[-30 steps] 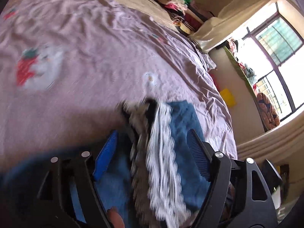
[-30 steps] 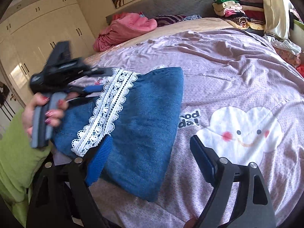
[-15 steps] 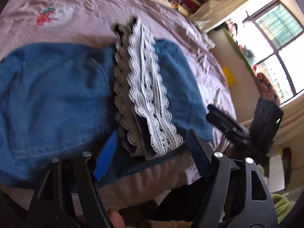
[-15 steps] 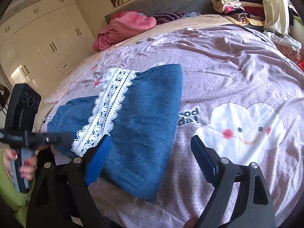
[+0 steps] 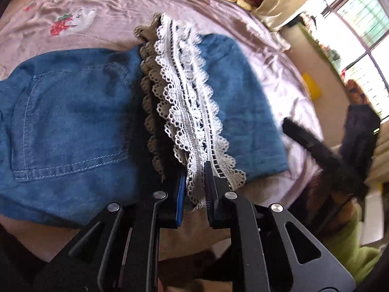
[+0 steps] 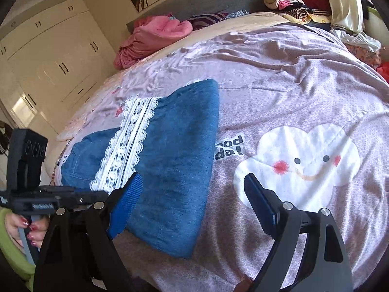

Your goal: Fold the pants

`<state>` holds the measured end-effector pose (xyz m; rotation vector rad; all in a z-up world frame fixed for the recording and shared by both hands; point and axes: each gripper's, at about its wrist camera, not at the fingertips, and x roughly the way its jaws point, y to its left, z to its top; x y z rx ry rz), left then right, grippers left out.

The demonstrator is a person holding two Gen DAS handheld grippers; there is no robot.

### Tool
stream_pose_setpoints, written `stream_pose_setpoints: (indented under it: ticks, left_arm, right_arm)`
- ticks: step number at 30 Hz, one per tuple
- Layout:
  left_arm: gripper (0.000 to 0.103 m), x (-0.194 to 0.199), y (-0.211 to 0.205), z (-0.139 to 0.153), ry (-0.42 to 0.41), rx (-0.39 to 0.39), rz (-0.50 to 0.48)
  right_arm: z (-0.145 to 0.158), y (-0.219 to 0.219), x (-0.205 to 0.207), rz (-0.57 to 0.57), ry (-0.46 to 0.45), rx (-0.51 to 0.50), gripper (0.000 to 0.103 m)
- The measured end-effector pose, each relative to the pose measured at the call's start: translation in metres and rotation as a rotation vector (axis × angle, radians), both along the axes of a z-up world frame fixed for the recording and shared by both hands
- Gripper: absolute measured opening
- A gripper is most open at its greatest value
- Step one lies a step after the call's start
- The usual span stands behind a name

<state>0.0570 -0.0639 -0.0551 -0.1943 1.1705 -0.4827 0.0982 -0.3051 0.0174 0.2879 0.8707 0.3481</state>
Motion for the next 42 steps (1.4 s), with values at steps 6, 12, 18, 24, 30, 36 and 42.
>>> stream_pose_setpoints:
  ticks: [6,12,18,24,30,36,42]
  left_arm:
    - [0.013,0.004,0.002,-0.007,-0.001,-0.003,0.017]
    - [0.019,0.002,-0.004,-0.006,-0.029,0.027,0.009]
    - [0.047,-0.006,-0.005,0.011,-0.125,0.090,0.003]
    - [0.069,-0.012,-0.003,0.035,-0.227,0.081,-0.016]
    - [0.087,-0.012,-0.019,0.032,-0.247,0.110,-0.057]
    - [0.093,-0.010,-0.027,0.021,-0.232,0.137,-0.069]
    - [0.093,-0.007,-0.033,0.005,-0.192,0.144,-0.085]
  right_arm:
    - [0.007,0.006,-0.004,0.016,-0.017,-0.018,0.085]
    - [0.023,0.018,0.000,0.049,-0.057,-0.073,0.085]
    - [0.040,0.024,0.018,0.071,-0.089,-0.117,0.085]
    - [0.047,0.036,0.043,0.112,-0.089,-0.170,0.085]
    - [0.049,0.051,0.070,0.167,-0.072,-0.211,0.085]
    - [0.043,0.066,0.091,0.213,-0.039,-0.251,0.085]
    - [0.030,0.081,0.109,0.261,0.010,-0.231,0.083]
